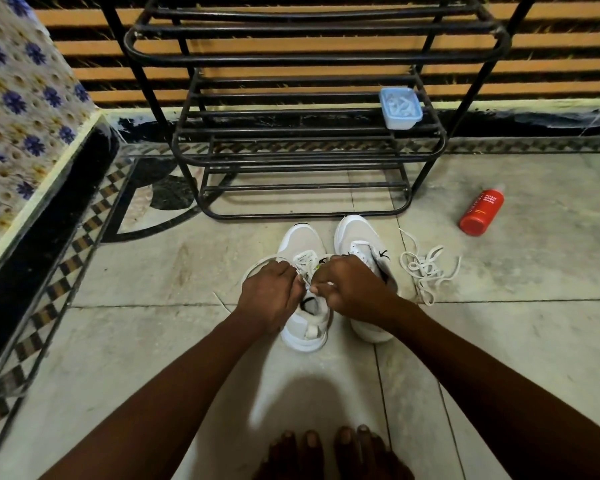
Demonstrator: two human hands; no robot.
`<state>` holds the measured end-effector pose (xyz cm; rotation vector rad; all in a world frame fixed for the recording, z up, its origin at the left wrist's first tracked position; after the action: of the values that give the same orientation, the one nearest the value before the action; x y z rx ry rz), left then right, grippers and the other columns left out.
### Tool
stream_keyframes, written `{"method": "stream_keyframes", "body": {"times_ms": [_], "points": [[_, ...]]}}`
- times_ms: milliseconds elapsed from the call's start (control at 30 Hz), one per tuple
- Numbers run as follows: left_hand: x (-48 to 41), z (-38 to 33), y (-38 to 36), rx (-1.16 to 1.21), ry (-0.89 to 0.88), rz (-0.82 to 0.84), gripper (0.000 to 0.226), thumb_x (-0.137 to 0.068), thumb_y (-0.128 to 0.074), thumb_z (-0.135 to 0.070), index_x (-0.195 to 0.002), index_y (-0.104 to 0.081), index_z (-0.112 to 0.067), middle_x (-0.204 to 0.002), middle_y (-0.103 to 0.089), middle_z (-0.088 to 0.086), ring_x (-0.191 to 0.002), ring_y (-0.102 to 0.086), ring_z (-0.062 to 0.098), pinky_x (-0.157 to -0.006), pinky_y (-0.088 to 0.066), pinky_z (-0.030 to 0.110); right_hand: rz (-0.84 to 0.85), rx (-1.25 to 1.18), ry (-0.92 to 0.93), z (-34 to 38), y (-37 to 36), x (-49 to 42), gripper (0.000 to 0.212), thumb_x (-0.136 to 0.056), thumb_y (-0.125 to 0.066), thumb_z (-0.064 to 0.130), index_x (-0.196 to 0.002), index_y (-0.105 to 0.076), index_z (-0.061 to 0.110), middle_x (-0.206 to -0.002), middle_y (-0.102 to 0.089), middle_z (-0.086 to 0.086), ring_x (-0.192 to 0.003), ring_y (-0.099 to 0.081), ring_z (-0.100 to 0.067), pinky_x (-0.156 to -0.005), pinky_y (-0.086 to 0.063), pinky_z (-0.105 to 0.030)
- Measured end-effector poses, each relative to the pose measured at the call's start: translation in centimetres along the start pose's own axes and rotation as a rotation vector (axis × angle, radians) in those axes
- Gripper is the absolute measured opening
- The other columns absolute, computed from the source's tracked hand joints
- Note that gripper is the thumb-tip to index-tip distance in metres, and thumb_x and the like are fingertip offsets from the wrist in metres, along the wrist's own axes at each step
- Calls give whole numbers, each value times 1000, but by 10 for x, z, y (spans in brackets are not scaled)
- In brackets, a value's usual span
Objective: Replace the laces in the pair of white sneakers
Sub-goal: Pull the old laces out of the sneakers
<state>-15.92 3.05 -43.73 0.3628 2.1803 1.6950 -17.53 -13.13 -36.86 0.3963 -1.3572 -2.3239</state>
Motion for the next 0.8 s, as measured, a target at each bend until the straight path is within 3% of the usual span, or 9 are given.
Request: {"method": "stream_keyframes", "body": {"times_ms": [67, 267, 400, 500, 600, 700, 800], "points": [[-2, -2, 2, -15, 15, 26, 33, -106, -37, -36, -100, -63, -17, -106, -62, 3, -106, -58, 25, -73, -46, 38, -18, -33, 28, 11, 2, 1, 18, -76, -69, 4, -60, -58, 6, -65, -62, -16, -67, -56, -35, -65, -33, -35], [-5, 2, -6, -53, 10, 213, 36, -95, -56, -44, -121, -59, -20, -123, -56, -2, -121, -52, 21, -79, -53, 37, -9, -180, 39, 35, 0, 7, 8, -77, -72, 4, -70, -71, 7, -72, -69, -10, -74, -60, -28, -73, -46, -38], [-1, 5, -4, 15, -18, 67, 32, -102, -43, -45, -112, -63, -22, -114, -60, -3, -114, -55, 21, -75, -46, 34, -206, -59, -115, 16, 11, 7, 18, -81, -58, 16, -81, -72, 6, -82, -72, -13, -83, -63, -30, -80, -47, -37], [2, 9, -6, 90, 34, 54, 41, -103, -31, -59, -104, -59, -29, -108, -61, -9, -109, -57, 17, -76, -50, 36, -387, -21, -241, -5, 16, 7, 16, -86, -62, 11, -95, -71, 3, -92, -69, -14, -88, -63, -33, -82, -48, -41], [-1, 11, -2, 218, 157, 30, 39, -94, -44, -66, -106, -58, -31, -109, -62, -10, -105, -58, 17, -78, -50, 35, -508, -56, -295, -13, 10, 6, 26, -85, -66, 6, -110, -68, 2, -101, -63, -16, -91, -62, -33, -82, -51, -40], [-6, 4, 5, 347, 189, -77, 38, -85, -63, -52, -113, -52, -30, -112, -53, -11, -106, -54, 15, -77, -51, 36, -542, 39, -350, -14, -1, 7, 34, -79, -67, 11, -112, -63, 8, -108, -57, -13, -95, -58, -32, -80, -49, -37], [-12, -5, 13, 403, 113, -102, 33, -83, -68, -34, -112, -56, -23, -114, -53, -9, -110, -54, 16, -78, -54, 40, -553, 51, -354, -10, -13, 10, 25, -70, -66, 13, -93, -59, 6, -97, -51, -14, -85, -52, -33, -74, -45, -43]]}}
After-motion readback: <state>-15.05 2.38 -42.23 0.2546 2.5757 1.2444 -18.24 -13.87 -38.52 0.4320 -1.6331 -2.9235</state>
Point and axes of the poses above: each hand's wrist, its own x-axis away from the middle knuckle, its own y-axis out of the back of the hand, z = x × y, the point moved 3 cm from there along -x, towards the middle knuckle
